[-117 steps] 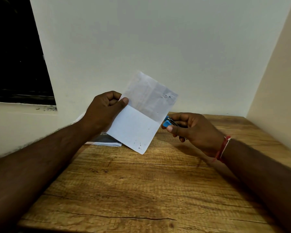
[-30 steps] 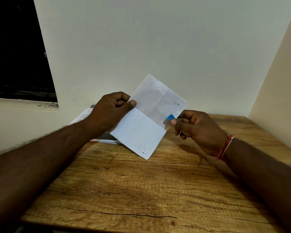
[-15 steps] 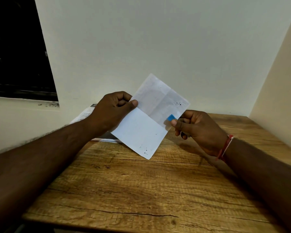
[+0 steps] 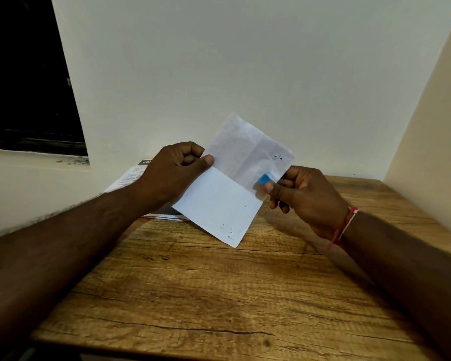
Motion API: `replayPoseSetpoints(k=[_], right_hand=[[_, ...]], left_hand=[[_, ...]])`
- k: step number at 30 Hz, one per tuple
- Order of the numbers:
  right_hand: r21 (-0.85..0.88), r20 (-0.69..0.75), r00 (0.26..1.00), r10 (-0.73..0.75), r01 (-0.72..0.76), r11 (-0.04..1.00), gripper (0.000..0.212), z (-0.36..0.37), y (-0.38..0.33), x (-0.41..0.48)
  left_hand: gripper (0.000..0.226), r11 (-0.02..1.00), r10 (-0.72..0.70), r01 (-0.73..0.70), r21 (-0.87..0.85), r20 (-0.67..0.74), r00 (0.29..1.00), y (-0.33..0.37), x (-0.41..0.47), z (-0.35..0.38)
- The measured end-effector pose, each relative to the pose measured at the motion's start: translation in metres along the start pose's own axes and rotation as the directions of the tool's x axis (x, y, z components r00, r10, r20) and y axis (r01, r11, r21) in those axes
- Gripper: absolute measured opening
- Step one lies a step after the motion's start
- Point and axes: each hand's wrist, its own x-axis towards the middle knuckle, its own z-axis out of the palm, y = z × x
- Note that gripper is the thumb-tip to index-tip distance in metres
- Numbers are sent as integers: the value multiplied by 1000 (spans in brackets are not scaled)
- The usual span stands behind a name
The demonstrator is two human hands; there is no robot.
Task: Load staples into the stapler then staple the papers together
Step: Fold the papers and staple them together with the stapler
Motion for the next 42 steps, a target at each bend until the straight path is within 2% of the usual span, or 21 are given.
replayPoseSetpoints(k=[8, 14, 16, 17, 19, 21, 25, 29, 31, 33, 35, 36, 39, 42], right_hand=[[-17, -48, 999, 10, -11, 1000, 11, 1, 1, 1], [3, 46, 999, -3, 3, 1000, 17, 0, 4, -1], [-82, 52, 999, 4, 0, 997, 12, -5, 5, 1], [-181, 50, 999, -4, 13, 983, 11, -8, 7, 2], [-468, 52, 998, -26, 47, 883, 18, -15, 14, 6], [-640, 62, 998, -4, 43, 767, 24, -19, 20, 7], [-701, 119, 990, 69, 35, 712, 30, -17, 19, 4], [-731, 125, 990, 67, 46, 681, 36, -11, 13, 0], [-702, 106, 993, 61, 31, 712, 45, -10, 14, 0], [-558, 50, 998, 27, 6, 830, 48, -9, 13, 2], [-261, -5, 1000, 2, -3, 965, 41, -5, 6, 2], [-102, -34, 999, 3, -7, 995, 42, -4, 4, 2], [124, -125, 992, 27, -11, 992, 40, 3, -2, 1], [181, -167, 985, 44, -13, 983, 30, 8, -4, -2]], left_hand=[[20, 1000, 1, -2, -25, -7, 1000, -1, -1, 2], [19, 1000, -6, 6, -7, -30, 1000, -4, 2, -1], [21, 1000, -14, 14, -2, -50, 999, -6, 4, -3], [22, 1000, -17, 17, -12, -61, 998, -8, 5, -4], [20, 999, -26, 24, -28, -87, 996, -10, 7, -5], [18, 998, -39, 34, -52, -103, 994, -11, 8, -6], [17, 996, -56, 46, -78, -120, 991, -10, 8, -6], [16, 993, -71, 58, -102, -127, 989, -6, 6, -3], [15, 995, -65, 54, -88, -129, 990, -5, 6, -2], [15, 995, -65, 55, -80, -132, 989, -2, 5, -1], [14, 992, -75, 61, -111, -129, 989, 0, 4, 0], [14, 989, -82, 64, -137, -129, 988, 0, 4, 1], [17, 978, -100, 73, -197, -131, 986, 4, 2, 6], [15, 972, -90, 62, -225, -115, 989, 9, -2, 13]])
